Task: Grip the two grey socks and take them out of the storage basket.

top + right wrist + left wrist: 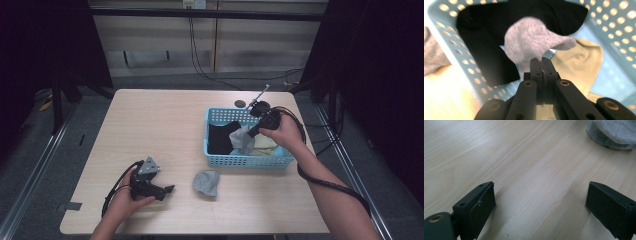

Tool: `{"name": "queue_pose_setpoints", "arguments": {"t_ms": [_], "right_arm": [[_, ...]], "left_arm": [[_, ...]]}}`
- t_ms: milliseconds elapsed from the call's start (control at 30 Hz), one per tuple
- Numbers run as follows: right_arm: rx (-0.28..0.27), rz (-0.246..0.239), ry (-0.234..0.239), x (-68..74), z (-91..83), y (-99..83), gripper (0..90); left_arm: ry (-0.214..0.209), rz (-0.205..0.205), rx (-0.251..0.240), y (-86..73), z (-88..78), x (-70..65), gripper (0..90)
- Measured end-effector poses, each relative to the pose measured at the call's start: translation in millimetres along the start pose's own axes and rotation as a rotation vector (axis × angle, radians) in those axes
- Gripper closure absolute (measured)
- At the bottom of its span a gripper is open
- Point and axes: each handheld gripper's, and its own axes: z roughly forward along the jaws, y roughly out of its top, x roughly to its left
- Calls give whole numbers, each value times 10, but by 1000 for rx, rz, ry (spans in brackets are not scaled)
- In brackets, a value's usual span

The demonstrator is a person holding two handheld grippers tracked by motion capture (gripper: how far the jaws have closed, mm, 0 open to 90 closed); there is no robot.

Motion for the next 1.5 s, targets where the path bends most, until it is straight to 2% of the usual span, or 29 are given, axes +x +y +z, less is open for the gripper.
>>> {"name": "queue_pose_setpoints", "arguments": {"t_ms": [100,300,567,867,1333,1500], "right_arm": [[-7,-25,-7,26,-107,41,900],[-28,-36,-8,92,-279,99,900],[-44,-83,-1,211,-439,131,900],[-68,-101,13,295,-610,134,900],[-89,-146,42,453,-700,123,900],[-85,-177,52,551,-732,122,900]], "left_arm": [[0,1,0,0,0,1,82],[3,5,0,1,-1,3,82],[2,5,1,1,-2,3,82],[2,5,1,1,-1,3,82],[2,5,1,1,-1,4,83],[2,5,1,1,-1,3,82]]}}
